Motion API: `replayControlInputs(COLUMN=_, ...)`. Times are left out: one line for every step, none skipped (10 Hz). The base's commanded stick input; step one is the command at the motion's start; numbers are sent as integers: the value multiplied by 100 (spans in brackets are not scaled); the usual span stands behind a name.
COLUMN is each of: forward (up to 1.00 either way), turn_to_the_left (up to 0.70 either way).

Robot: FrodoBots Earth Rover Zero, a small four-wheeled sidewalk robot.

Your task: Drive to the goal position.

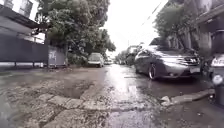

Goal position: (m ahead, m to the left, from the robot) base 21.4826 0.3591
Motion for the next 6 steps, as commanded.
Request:
replayControlInputs(forward=100, turn_to_the_left=0)
replayControlInputs(forward=100, turn_to_the_left=0)
replayControlInputs(forward=100, turn_to_the_left=0)
replayControlInputs(forward=100, turn_to_the_left=0)
replayControlInputs(forward=100, turn_to_the_left=6)
replayControlInputs(forward=100, turn_to_the_left=27)
